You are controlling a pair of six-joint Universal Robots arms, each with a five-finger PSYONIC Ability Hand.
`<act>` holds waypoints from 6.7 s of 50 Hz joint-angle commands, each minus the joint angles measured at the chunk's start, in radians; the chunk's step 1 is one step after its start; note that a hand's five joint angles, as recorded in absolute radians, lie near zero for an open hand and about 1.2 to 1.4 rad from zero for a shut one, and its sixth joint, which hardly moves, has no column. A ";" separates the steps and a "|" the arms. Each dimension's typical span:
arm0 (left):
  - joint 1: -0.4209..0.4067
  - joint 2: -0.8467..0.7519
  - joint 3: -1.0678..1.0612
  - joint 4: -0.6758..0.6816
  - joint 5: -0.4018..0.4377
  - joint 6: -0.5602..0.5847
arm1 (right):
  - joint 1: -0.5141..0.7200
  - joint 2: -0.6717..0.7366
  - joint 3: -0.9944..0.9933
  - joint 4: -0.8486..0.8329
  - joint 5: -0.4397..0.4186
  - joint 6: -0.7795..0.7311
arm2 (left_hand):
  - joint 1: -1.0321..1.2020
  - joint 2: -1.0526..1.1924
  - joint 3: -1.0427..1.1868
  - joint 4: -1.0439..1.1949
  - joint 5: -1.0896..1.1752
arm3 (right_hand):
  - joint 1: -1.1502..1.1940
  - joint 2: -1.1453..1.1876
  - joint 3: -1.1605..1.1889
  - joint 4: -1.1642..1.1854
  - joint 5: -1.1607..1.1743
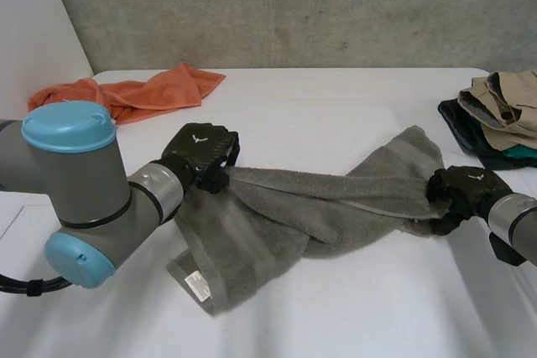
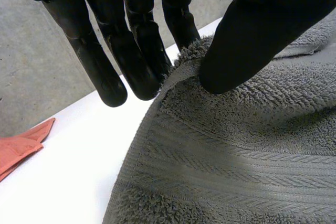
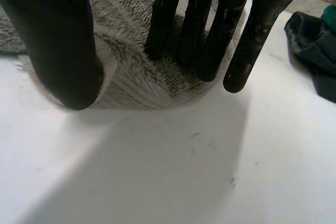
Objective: Fold the laundry.
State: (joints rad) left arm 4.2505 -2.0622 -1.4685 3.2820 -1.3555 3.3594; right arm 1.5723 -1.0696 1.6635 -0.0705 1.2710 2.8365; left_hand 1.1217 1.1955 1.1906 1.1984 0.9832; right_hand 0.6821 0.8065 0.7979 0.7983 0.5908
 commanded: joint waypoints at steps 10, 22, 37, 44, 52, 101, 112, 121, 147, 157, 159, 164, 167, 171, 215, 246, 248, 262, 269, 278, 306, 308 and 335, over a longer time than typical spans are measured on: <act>0.002 0.085 -0.032 -0.025 0.004 0.002 | -0.003 -0.004 -0.111 0.038 0.001 -0.012 | 0.275 0.201 0.206 0.198 0.239 | 0.714 0.590 0.598 0.598 0.631; 0.012 0.315 -0.130 -0.248 0.006 0.014 | 0.006 -0.289 -0.307 0.535 -0.004 -0.555 | 0.275 0.201 0.206 0.198 0.239 | 0.714 0.590 0.598 0.598 0.631; 0.017 0.022 0.026 -0.278 -0.056 0.261 | 0.163 0.016 -0.493 0.568 0.220 -0.827 | 0.275 0.201 0.206 0.198 0.239 | 0.714 0.590 0.598 0.598 0.631; 0.060 -0.096 0.309 -0.139 -0.132 0.291 | 0.211 0.128 -0.664 0.240 0.235 -0.803 | 0.275 0.201 0.206 0.198 0.239 | 0.714 0.590 0.598 0.598 0.631; 0.075 -0.023 0.418 0.295 -0.137 0.322 | 0.248 0.094 -0.746 -0.375 0.203 -0.729 | 0.275 0.201 0.206 0.198 0.239 | 0.714 0.590 0.598 0.598 0.631; -0.032 0.703 -0.320 0.301 0.045 0.334 | 0.290 0.207 -0.642 -0.074 -0.206 0.095 | 0.275 0.201 0.206 0.198 0.239 | -0.508 -0.632 -0.623 -0.624 -0.591; -0.080 0.810 -0.375 0.255 0.052 0.336 | 0.460 0.353 -0.712 -0.216 -0.274 0.096 | 0.275 0.201 0.206 0.198 0.239 | -0.508 -0.632 -0.623 -0.624 -0.591; -0.081 0.859 -0.385 0.235 0.052 0.334 | 0.551 0.464 -0.771 -0.233 -0.298 0.098 | 0.275 0.201 0.206 0.198 0.239 | -0.346 -0.471 -0.462 -0.462 -0.429; 0.000 0.791 -0.420 0.249 0.049 0.330 | 0.305 -0.087 -0.479 0.092 -0.094 -0.124 | 0.275 0.201 0.206 0.198 0.239 | 0.714 0.590 0.598 0.598 0.631; 0.000 0.510 -0.371 0.252 0.046 0.327 | 0.218 -0.282 -0.423 0.504 0.002 -0.391 | 0.275 0.201 0.206 0.198 0.239 | 0.714 0.590 0.598 0.598 0.631; 0.005 0.410 -0.351 0.252 0.041 0.328 | 0.221 -0.290 -0.406 0.575 0.013 -0.436 | 0.275 0.201 0.206 0.198 0.239 | 0.714 0.590 0.598 0.598 0.631; 0.020 0.217 -0.282 0.243 0.039 0.328 | 0.224 -0.257 -0.373 0.610 0.025 -0.514 | 0.275 0.201 0.206 0.198 0.239 | 0.714 0.590 0.598 0.598 0.631; 0.039 0.111 -0.208 0.245 0.039 0.328 | 0.235 -0.161 -0.398 0.603 0.057 -0.532 | 0.275 0.201 0.206 0.198 0.239 | 0.714 0.590 0.598 0.598 0.631; 0.049 0.019 -0.063 0.246 0.035 0.328 | 0.262 -0.037 -0.497 0.551 0.129 -0.531 | 0.275 0.201 0.206 0.198 0.239 | 0.714 0.590 0.598 0.598 0.631; 0.103 0.110 -0.337 0.699 0.007 0.333 | 0.314 0.103 -0.353 0.014 0.162 -0.324 | 0.275 0.201 0.206 0.198 0.239 | 0.714 0.590 0.598 0.598 0.631; 0.095 0.123 -0.352 0.596 0.003 0.318 | -0.017 -0.105 -0.085 0.307 -0.106 0.129 | 0.275 0.201 0.206 0.198 0.239 | -0.462 -0.586 -0.578 -0.578 -0.545; 0.095 0.122 -0.352 0.596 0.003 0.318 | -0.015 -0.108 -0.038 0.284 -0.124 0.090 | 0.275 0.201 0.206 0.198 0.239 | -0.462 -0.586 -0.578 -0.578 -0.545; 0.098 0.117 -0.357 0.596 0.003 0.318 | 0.060 -0.076 0.128 -0.094 -0.081 -0.016 | 0.275 0.201 0.206 0.198 0.239 | -0.389 -0.513 -0.505 -0.505 -0.472; 0.097 0.119 -0.366 0.596 0.003 0.318 | 0.086 -0.012 0.069 -0.141 -0.035 -0.035 | 0.275 0.201 0.206 0.198 0.239 | 0.015 -0.110 -0.101 -0.101 -0.068; 0.092 0.116 -0.378 0.545 0.003 0.321 | 0.083 0.004 0.036 -0.180 -0.030 -0.045 | 0.275 0.201 0.206 0.198 0.239 | 0.714 0.590 0.598 0.598 0.631; 0.155 0.083 -0.381 0.329 -0.066 0.155 | -0.035 -0.135 0.059 -0.149 -0.022 -0.213 | -0.459 -0.533 -0.528 -0.536 -0.495 | 0.714 0.590 0.598 0.598 0.631; 0.152 0.085 -0.383 0.327 -0.089 0.153 | -0.040 -0.135 0.058 -0.149 -0.024 -0.212 | -0.477 -0.550 -0.545 -0.553 -0.513 | 0.714 0.590 0.598 0.598 0.631; 0.126 0.073 -0.432 0.324 -0.197 0.227 | -0.038 -0.133 0.061 -0.134 -0.024 -0.210 | 0.275 0.201 0.206 0.198 0.239 | 0.714 0.590 0.598 0.598 0.631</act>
State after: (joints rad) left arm 4.3772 -1.9855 -1.8979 3.6117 -1.5585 3.5589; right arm 1.5340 -1.2038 1.7222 -0.2049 1.2474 2.6260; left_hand 1.1266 1.1448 1.1399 1.1427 0.9527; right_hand 0.9725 1.1607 1.1844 1.1882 0.9813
